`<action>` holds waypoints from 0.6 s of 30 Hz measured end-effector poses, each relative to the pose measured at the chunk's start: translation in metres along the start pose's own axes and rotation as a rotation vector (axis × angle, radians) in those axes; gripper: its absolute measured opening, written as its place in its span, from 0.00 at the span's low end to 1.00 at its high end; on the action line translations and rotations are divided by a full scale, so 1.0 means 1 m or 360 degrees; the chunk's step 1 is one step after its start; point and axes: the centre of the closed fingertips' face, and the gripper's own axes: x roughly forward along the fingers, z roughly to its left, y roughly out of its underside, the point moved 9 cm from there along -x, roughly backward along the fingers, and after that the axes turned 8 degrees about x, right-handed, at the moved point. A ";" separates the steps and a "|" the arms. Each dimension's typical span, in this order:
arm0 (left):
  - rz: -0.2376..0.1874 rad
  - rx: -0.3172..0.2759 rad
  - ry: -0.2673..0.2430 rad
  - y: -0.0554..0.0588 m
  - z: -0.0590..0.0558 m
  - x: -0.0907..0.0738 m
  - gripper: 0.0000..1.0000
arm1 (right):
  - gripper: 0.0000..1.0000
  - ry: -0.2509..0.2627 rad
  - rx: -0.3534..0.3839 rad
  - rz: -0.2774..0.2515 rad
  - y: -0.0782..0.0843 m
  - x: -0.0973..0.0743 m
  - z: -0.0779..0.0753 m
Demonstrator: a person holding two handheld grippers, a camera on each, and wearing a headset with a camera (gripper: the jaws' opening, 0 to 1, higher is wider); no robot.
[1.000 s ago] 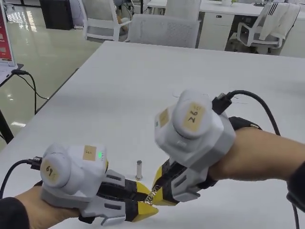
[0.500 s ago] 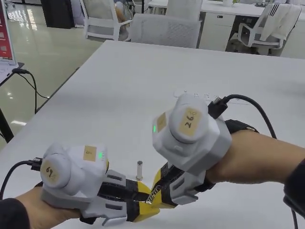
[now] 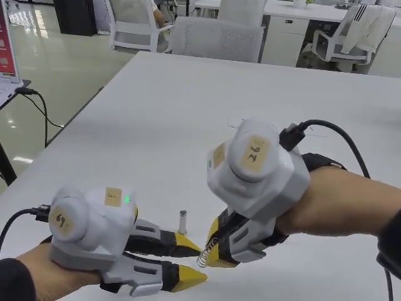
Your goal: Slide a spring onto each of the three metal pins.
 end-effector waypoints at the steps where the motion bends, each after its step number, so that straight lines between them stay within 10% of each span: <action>1: 0.0000 -0.0001 -0.0003 0.000 0.000 -0.001 0.16 | 0.08 0.0010 0.0004 0.0010 0.002 -0.001 -0.002; 18: -0.0023 -0.0094 -0.0150 0.013 0.003 -0.023 0.31 | 0.08 0.0141 0.0105 0.0078 0.023 -0.023 -0.030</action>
